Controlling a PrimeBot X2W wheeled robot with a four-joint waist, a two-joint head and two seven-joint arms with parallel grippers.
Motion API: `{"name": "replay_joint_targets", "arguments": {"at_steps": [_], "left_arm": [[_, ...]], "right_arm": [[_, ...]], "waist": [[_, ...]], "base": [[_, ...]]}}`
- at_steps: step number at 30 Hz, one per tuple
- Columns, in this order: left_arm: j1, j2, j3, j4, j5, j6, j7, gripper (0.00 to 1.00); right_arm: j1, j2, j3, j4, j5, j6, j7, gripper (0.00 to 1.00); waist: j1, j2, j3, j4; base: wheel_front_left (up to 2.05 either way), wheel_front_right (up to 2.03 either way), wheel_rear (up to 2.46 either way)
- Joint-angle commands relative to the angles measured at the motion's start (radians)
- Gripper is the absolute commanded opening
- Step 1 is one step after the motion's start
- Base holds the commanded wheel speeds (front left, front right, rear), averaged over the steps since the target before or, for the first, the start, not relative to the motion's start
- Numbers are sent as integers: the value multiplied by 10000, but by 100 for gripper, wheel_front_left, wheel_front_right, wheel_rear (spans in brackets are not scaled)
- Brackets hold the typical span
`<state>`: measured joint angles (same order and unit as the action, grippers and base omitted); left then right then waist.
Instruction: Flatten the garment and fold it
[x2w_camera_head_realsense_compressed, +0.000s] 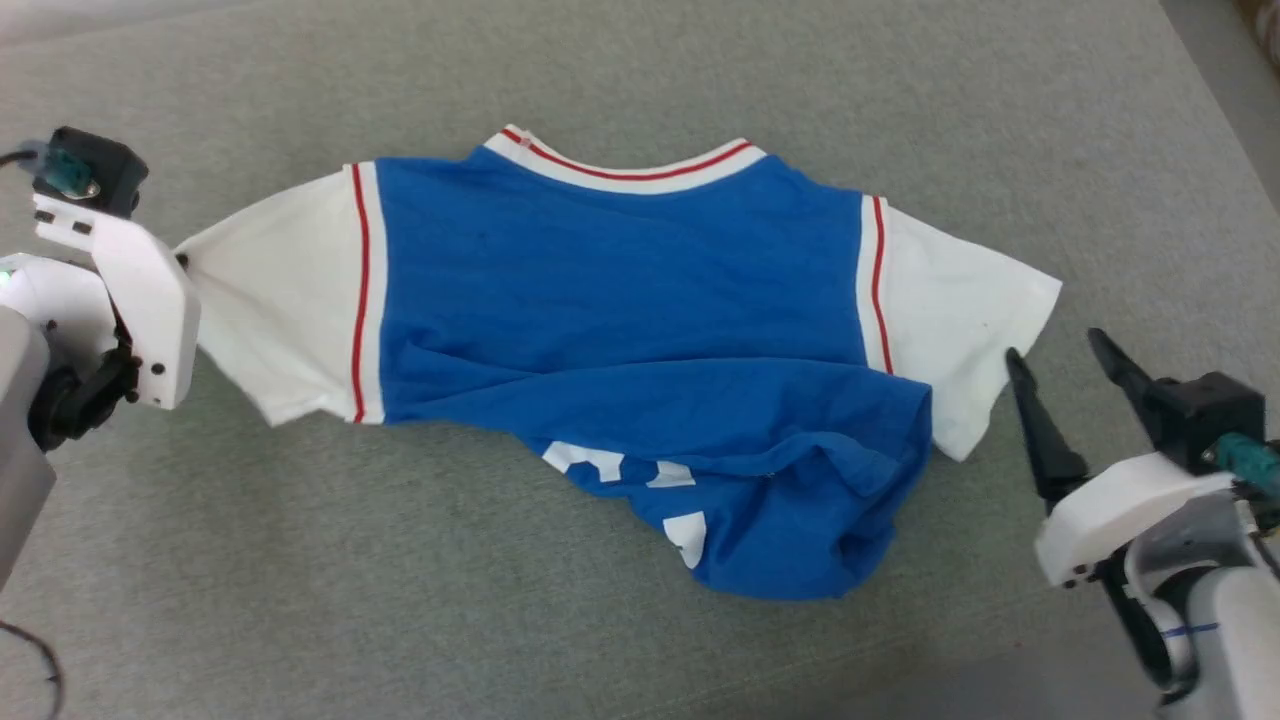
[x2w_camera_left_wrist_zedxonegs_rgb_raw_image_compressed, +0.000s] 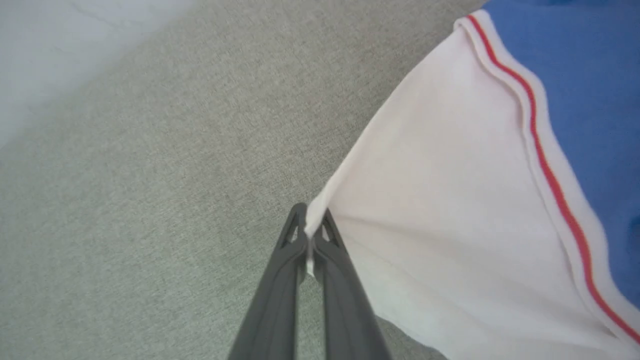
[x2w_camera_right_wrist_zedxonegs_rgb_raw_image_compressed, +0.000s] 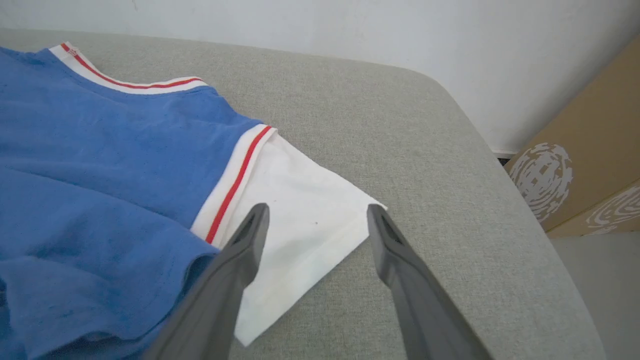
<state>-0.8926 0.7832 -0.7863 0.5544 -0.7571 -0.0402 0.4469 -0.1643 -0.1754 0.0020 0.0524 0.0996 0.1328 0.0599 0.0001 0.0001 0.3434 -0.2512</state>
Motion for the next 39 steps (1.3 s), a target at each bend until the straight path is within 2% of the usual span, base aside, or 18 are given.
{"name": "replay_joint_targets", "arguments": {"at_steps": [1, 4, 9, 12, 16, 20, 23, 27, 35, 36, 37, 38, 39], "left_arm": [[155, 27, 1, -34, 172, 34, -393, 0], [325, 21, 129, -412, 294, 134, -1337, 0], [1126, 100, 623, -1805, -77, 606, -2541, 0], [1592, 255, 761, -3039, -23, 1152, -2896, 0], [2161, 400, 734, -4810, 158, 1814, -3036, 0], [2624, 496, 612, -6127, 383, 2350, -3046, 0], [2801, 424, 486, -6777, 530, 2577, -3064, 0], [2818, 227, 269, -7165, 777, 2664, -3131, 0], [2790, 41, 38, -7262, 945, 2624, -3187, 0], [2781, 33, 39, -7230, 949, 2621, -3211, 0], [2771, 18, 45, -7195, 948, 2623, -3237, 0], [2763, -9, 63, -7158, 941, 2635, -3281, 0], [2757, -44, 93, -7109, 930, 2653, -3354, 0]], "right_arm": [[-158, -219, 11, -71, 135, -21, 237, 100], [-317, -870, 249, -36, 500, -21, 1220, 100], [-1157, -2124, 1075, 313, 1667, -21, 3528, 100], [-1712, -2653, 881, 853, 2273, -21, 4777, 100], [-2352, -3399, 912, 1526, 2322, -21, 5651, 100], [-2840, -3753, 930, 2464, 2200, -21, 5919, 100], [-2988, -3778, 1012, 3282, 2259, -21, 5906, 100], [-3068, -3816, 1145, 4285, 1964, -21, 5539, 100], [-3327, -3495, 1429, 5639, 1792, -21, 4761, 100], [-3345, -3478, 1547, 5755, 1839, -21, 4769, 53], [-3377, -3493, 1652, 5830, 1879, -21, 4731, 10], [-3420, -3520, 1719, 5901, 1911, -21, 4663, 0], [-3469, -3564, 1777, 5962, 1924, -21, 4569, 0]], "waist": [[-1, -1, -393, 372], [-1, -1, -675, 637], [-1, -1, -856, 1048], [-1, -1, -798, 1397], [-1, -1, -581, 1916], [-1, -1, -386, 2310], [-1, -1, -274, 2586], [-1, -1, -156, 2895], [-1, -1, 21, 3133], [-1, -1, 35, 3148], [-1, -1, 43, 3160], [-1, -1, 41, 3168], [-1, -1, 12, 3168]], "base": [[0, 0, 0], [0, 0, 0], [0, 0, 0], [0, 0, 0], [0, 0, 0], [0, 0, 0], [0, 0, 0], [0, 0, 0], [0, 0, 0], [0, 0, 0], [0, 0, 0], [0, 0, 0], [0, 0, 0]]}}
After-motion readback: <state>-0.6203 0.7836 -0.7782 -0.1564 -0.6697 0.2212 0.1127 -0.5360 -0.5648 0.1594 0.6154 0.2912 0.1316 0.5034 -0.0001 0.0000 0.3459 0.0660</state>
